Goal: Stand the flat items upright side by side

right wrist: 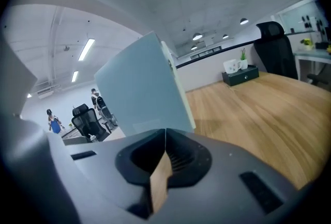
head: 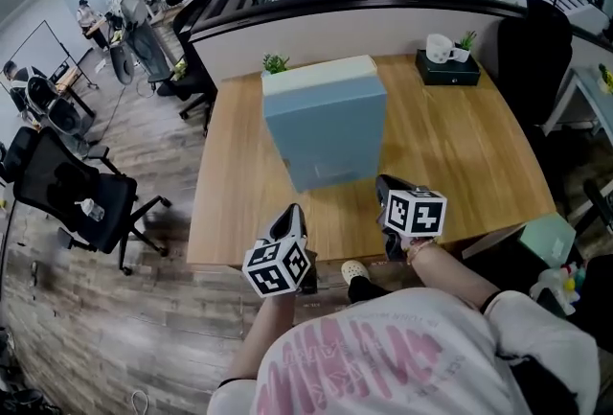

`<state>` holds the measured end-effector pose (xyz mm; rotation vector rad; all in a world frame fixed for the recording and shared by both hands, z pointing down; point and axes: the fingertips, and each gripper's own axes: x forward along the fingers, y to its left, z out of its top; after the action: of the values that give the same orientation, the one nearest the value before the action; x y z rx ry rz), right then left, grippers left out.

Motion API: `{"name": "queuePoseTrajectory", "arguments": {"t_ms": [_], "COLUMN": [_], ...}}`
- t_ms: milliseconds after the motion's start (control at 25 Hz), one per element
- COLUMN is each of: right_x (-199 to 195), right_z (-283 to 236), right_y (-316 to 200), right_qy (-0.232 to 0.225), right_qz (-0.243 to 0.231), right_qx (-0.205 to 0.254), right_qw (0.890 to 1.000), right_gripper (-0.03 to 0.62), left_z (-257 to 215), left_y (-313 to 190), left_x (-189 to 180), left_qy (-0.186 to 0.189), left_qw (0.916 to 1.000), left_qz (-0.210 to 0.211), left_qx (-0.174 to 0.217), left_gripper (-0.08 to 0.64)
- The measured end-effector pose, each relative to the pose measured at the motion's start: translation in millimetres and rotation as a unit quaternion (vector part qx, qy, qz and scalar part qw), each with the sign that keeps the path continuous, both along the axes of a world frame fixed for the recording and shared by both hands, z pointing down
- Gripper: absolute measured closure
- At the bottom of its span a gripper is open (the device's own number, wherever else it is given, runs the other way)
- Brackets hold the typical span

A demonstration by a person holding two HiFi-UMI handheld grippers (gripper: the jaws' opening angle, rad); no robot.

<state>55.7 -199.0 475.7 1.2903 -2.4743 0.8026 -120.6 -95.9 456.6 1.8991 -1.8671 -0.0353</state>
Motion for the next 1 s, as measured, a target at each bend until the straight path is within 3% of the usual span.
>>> {"name": "queuePoseTrajectory", "arguments": {"t_ms": [160, 360, 480, 720, 1000], "right_x": [-19.1, -31.8, -30.5, -17.8, -0.6], "right_z": [-10.7, -46.8, -65.9, -86.4, -84.9], "right_y": [27.3, 61.1, 75.0, 90.9, 106.4], "right_qy": [-0.026, -0.091, -0.108, -0.072, -0.026], "right_qz": [-0.032, -0.067, -0.075, -0.080, -0.097], "right_qx": [0.004, 0.043, 0.063, 0.117, 0.146], "right_qw": [0.999, 0.993, 0.989, 0.987, 0.984], "right_gripper": [0.594, 0.594, 0.594, 0.594, 0.594], "left_z": [-18.7, -48.4, -62.3, -71.6, -71.3], "left_y": [16.5, 35.3, 46.2, 64.7, 73.4], "left_x": [5.7, 17.8, 23.0, 33.8, 52.8], "left_qy": [0.003, 0.007, 0.012, -0.015, -0.008], "left_qw": [0.9995, 0.9968, 0.9948, 0.9941, 0.9949], "left_qz": [-0.008, -0.009, -0.011, -0.005, 0.008], "left_qx": [0.031, 0.079, 0.100, 0.107, 0.100], "left_gripper": [0.558, 0.558, 0.558, 0.557, 0.557]}}
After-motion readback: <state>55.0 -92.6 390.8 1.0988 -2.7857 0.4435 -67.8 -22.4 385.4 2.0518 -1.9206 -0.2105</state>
